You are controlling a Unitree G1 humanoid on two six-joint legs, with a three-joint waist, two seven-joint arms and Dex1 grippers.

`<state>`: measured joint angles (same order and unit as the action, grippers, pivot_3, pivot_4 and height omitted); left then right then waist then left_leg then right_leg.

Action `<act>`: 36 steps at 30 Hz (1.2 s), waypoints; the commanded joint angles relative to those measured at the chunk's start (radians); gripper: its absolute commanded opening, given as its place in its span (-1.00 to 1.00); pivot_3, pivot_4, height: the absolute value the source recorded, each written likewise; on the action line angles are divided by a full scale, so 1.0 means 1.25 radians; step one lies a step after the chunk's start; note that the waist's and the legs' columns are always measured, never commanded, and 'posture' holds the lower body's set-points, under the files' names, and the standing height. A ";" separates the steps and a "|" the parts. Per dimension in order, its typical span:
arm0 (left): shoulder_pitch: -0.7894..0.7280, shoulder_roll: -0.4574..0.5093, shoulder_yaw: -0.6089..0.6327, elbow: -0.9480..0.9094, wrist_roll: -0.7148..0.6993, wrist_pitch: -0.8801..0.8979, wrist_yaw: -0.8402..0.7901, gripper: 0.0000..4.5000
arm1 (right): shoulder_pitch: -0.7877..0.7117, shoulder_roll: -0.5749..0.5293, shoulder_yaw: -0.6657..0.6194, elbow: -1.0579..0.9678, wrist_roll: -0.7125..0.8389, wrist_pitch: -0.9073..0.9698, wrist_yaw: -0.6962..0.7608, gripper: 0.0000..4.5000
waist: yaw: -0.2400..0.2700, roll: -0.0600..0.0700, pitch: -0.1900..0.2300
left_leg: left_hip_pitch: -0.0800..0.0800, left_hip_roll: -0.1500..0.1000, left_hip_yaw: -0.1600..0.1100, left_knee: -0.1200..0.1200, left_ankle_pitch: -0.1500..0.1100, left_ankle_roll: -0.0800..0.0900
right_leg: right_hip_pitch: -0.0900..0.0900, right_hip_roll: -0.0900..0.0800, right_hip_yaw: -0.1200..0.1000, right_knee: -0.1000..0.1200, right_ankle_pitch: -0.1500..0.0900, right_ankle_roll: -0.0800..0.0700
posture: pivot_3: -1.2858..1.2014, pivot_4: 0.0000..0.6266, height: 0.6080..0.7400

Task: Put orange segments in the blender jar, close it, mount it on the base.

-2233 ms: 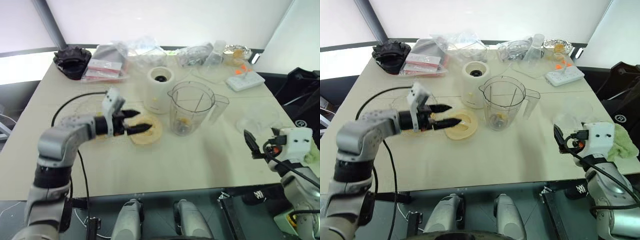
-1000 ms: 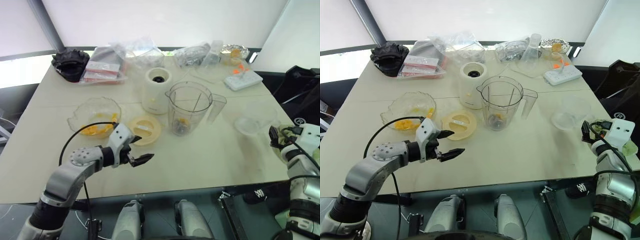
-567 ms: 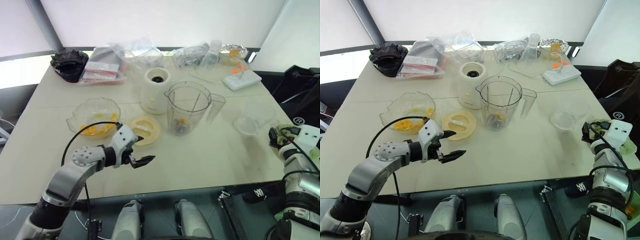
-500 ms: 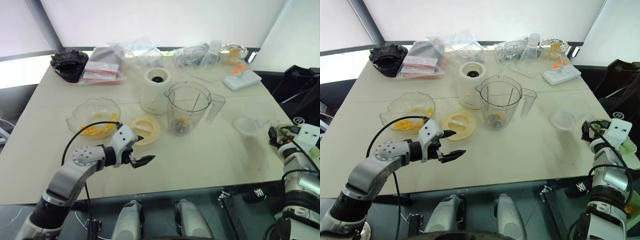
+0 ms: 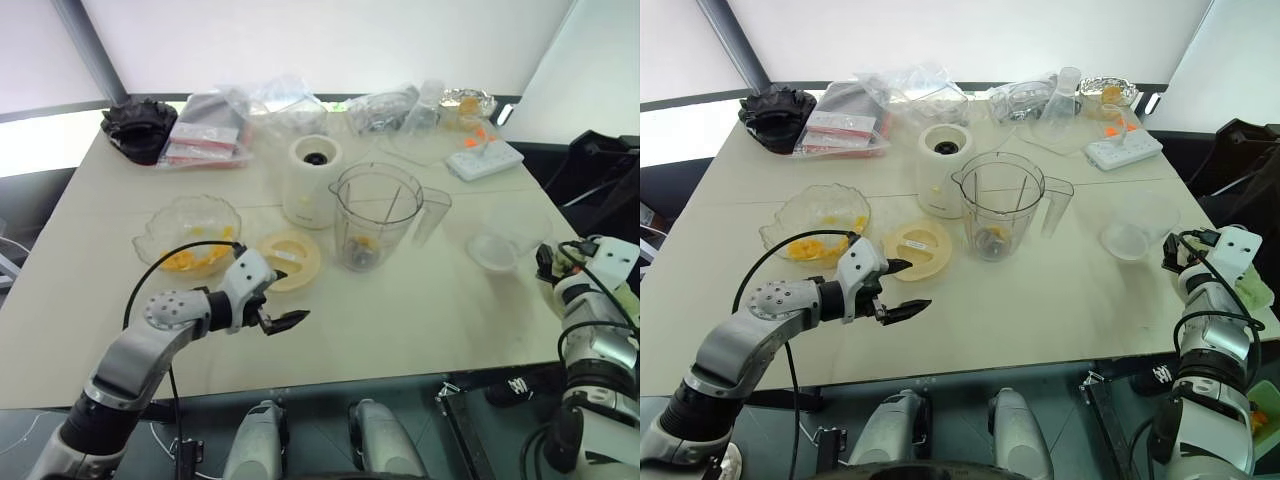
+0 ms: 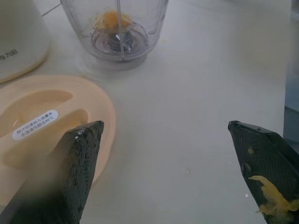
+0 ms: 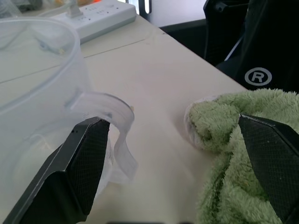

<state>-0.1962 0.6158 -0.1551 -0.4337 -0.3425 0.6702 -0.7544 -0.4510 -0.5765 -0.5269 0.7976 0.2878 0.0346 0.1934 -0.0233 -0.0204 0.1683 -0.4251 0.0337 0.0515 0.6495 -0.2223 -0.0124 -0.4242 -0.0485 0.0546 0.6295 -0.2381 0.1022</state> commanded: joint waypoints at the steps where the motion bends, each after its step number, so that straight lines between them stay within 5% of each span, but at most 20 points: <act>1: -0.011 0.000 0.000 -0.017 0.003 -0.009 0.003 0.98 | -0.026 -0.028 0.001 0.029 -0.007 -0.038 -0.002 1.00 | 0.000 0.000 0.000 | 0.000 0.000 0.000 0.000 0.000 0.000 | 0.000 0.000 0.000 0.000 0.000 0.000 | 0.03 -0.52 1.00; 10: -0.010 0.001 -0.001 -0.022 0.014 -0.011 0.007 0.98 | -0.065 -0.036 0.015 0.108 -0.017 -0.083 -0.004 1.00 | -0.008 0.000 0.000 | 0.000 0.000 0.000 0.000 0.000 0.000 | 0.000 0.000 0.000 0.000 0.000 0.000 | 0.03 -0.52 1.00; 13: -0.012 -0.001 -0.004 -0.023 0.016 -0.010 0.010 1.00 | -0.073 -0.037 0.019 0.124 -0.018 -0.095 -0.005 0.63 | -0.015 0.000 0.000 | 0.000 0.000 0.000 0.000 0.000 0.000 | 0.000 0.000 0.000 0.000 0.000 0.000 | 0.03 -0.52 1.00; 20: -0.014 0.001 -0.009 -0.020 0.020 -0.015 0.011 1.00 | -0.080 -0.034 0.028 0.142 -0.017 -0.111 -0.003 -0.93 | -0.016 0.000 0.000 | 0.000 0.000 0.000 -0.001 0.000 0.000 | 0.000 0.000 0.000 0.000 0.000 0.000 | 0.03 -0.52 1.00; 36: -0.012 -0.008 -0.001 -0.010 0.019 -0.026 0.013 1.00 | -0.044 0.006 0.022 0.043 0.024 -0.099 0.001 -0.97 | -0.016 0.000 0.000 | 0.000 0.000 -0.001 0.000 0.000 0.000 | 0.001 0.000 0.000 -0.001 0.000 0.000 | 0.03 -0.52 1.00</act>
<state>-0.2030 0.6102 -0.1739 -0.4329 -0.3143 0.6589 -0.7423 -0.5133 -0.5698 -0.4888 0.9029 0.3034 -0.0935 0.2016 -0.0427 -0.0207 0.1684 -0.4250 0.0334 0.0499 0.6491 -0.2222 -0.0124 -0.4224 -0.0484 0.0547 0.6285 -0.2382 0.1025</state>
